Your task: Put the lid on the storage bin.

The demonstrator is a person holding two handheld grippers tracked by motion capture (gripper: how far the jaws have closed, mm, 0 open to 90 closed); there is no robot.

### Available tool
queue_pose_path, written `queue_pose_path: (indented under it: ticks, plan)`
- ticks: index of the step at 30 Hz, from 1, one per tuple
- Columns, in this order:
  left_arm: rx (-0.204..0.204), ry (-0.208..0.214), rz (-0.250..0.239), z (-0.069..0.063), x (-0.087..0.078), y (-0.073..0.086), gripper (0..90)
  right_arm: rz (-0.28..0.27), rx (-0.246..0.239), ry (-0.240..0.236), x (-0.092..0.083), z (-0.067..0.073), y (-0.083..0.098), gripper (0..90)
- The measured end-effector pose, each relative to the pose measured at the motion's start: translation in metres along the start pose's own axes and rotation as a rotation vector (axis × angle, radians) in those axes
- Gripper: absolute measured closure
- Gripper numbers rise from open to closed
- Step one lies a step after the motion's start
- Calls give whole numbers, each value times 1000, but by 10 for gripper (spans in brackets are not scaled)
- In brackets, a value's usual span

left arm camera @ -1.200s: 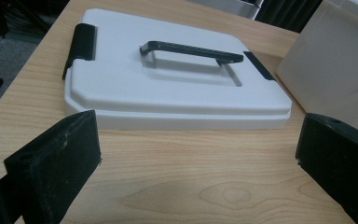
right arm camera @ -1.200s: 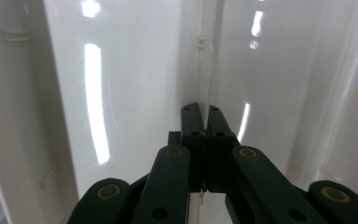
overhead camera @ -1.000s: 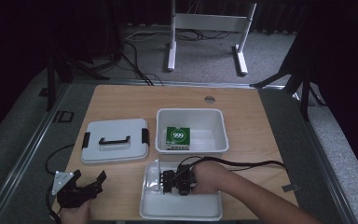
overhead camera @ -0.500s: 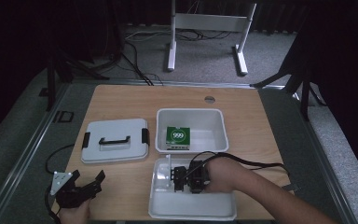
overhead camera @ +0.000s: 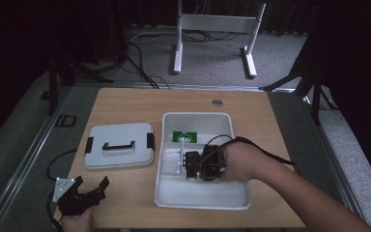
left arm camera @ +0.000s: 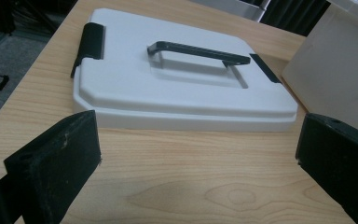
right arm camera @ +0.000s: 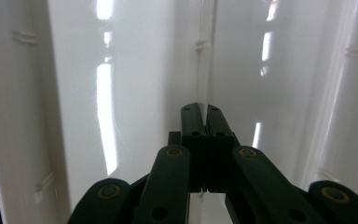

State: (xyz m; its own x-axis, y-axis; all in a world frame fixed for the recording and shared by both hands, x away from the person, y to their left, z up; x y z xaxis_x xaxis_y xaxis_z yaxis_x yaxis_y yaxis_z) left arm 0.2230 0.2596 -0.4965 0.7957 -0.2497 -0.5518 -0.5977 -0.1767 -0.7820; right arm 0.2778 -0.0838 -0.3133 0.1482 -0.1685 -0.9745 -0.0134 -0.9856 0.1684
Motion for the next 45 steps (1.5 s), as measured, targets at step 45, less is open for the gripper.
queue_pose_path:
  ticks: [45]
  plan:
    - [-8, -1, 27, 4, 3, 1, 2, -85, 16, -3, 50, -155, -5, 886]
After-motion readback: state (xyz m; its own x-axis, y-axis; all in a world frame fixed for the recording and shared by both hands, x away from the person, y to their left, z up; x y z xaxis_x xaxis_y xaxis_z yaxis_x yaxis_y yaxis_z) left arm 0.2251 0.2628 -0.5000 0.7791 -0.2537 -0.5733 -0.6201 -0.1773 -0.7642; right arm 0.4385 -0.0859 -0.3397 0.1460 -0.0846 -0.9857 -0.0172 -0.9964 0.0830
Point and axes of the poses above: each handheld gripper's, and its own axes: x roughly forward along the jaws, y roughly out of its underside, z roughly to its left, the point moved 2 cm from there along x, roughly forward along the jaws, and after that the axes turned 10 degrees about z, right-handed, at the moved point
